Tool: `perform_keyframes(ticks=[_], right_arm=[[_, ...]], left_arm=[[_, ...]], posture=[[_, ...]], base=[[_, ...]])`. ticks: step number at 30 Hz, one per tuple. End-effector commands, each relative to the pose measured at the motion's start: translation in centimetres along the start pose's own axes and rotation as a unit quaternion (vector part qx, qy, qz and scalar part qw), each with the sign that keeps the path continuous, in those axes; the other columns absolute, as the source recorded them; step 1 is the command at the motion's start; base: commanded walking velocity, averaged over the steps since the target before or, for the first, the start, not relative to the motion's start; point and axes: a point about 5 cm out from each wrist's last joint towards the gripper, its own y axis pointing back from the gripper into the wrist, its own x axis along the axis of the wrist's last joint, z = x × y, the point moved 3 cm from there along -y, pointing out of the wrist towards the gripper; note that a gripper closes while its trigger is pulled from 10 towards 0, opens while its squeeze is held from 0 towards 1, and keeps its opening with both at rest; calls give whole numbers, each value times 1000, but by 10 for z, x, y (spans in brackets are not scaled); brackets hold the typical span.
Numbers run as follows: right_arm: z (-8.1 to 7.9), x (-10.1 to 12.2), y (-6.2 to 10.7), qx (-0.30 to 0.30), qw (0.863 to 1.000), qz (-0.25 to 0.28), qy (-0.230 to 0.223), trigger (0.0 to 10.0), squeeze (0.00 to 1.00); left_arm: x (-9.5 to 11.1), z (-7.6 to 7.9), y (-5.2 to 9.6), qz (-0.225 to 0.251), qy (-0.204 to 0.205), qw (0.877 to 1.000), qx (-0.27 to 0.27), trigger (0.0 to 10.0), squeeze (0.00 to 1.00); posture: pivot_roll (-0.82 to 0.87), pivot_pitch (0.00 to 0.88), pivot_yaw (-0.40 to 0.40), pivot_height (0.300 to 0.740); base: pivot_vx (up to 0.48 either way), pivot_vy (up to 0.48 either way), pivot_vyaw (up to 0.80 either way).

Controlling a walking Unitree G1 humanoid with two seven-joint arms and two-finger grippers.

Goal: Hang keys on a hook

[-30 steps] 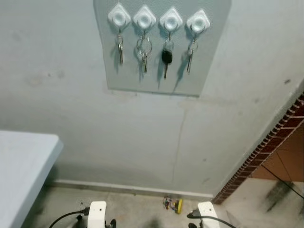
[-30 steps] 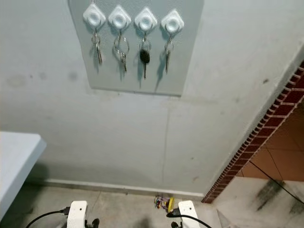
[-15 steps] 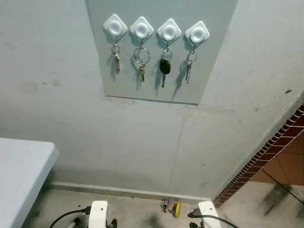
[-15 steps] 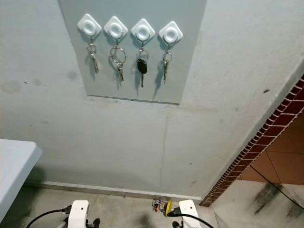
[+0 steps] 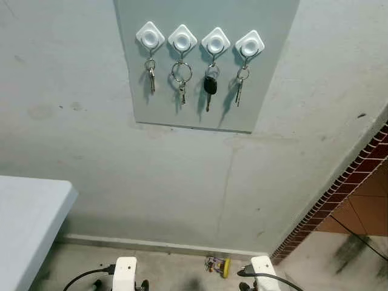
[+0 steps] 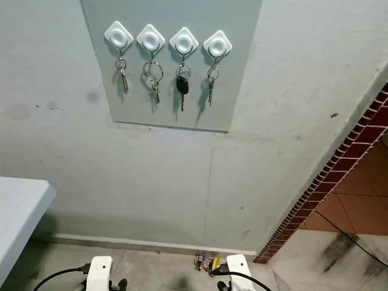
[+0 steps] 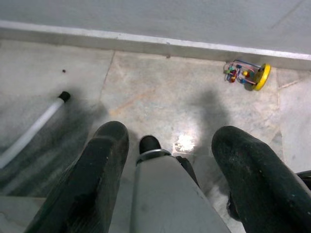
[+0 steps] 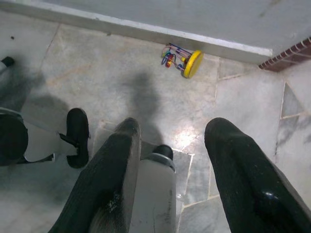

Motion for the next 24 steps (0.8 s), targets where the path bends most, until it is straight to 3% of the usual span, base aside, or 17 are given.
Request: perform_keyframes(ticks=[1,24], right_arm=[[3,2,0,-5,1000,2,-8,10000,0],[5,-2,1,-11,1000,-5,-15,10000,0]], left_arm=[[1,-1,0,-2,-2,1000,2,10000,0],[0,-1,0,-2,1,1000,1,10000,0]], posture=[[-137,0,-21,740],[-138,0,-21,740]], base=[[0,0,-800],[0,0,-800]])
